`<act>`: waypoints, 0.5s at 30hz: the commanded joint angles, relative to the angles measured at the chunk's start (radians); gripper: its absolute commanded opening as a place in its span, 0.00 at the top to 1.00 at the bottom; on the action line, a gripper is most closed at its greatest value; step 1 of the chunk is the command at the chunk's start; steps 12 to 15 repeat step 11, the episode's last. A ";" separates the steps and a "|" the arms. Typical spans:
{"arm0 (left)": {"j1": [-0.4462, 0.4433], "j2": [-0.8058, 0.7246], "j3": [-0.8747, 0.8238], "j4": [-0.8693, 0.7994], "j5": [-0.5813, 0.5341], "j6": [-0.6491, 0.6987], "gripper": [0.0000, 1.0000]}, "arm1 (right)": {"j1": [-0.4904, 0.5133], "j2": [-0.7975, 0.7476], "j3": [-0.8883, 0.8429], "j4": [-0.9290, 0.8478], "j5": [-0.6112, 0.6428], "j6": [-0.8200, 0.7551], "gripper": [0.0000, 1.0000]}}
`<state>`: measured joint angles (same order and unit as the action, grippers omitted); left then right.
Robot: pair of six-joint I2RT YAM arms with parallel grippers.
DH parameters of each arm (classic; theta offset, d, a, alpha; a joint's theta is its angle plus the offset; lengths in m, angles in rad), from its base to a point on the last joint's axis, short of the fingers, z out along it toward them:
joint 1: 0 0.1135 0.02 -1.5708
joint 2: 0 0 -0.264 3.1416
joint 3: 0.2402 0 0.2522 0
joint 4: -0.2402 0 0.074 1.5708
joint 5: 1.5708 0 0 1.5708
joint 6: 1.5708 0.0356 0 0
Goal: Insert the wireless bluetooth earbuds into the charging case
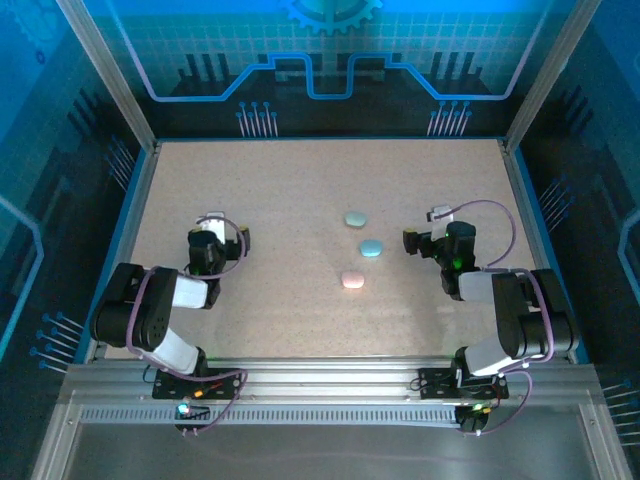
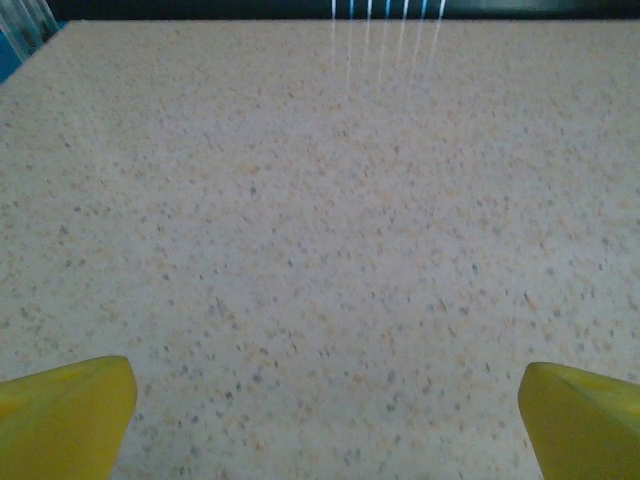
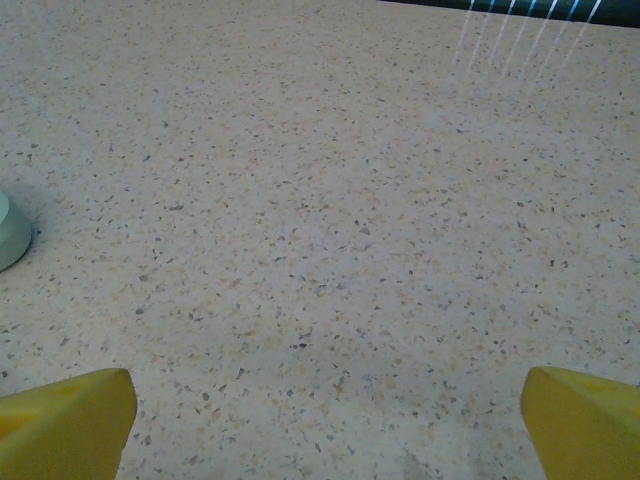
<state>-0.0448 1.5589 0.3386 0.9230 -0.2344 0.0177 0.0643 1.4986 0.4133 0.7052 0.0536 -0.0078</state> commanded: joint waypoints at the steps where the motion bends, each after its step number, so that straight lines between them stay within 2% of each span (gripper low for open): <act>1: 0.025 -0.009 0.028 0.030 0.013 -0.044 0.01 | 0.000 0.005 0.018 0.050 0.029 0.001 0.00; 15: 0.022 -0.005 0.023 0.045 0.004 -0.041 0.01 | -0.002 0.005 0.022 0.042 0.010 -0.002 0.00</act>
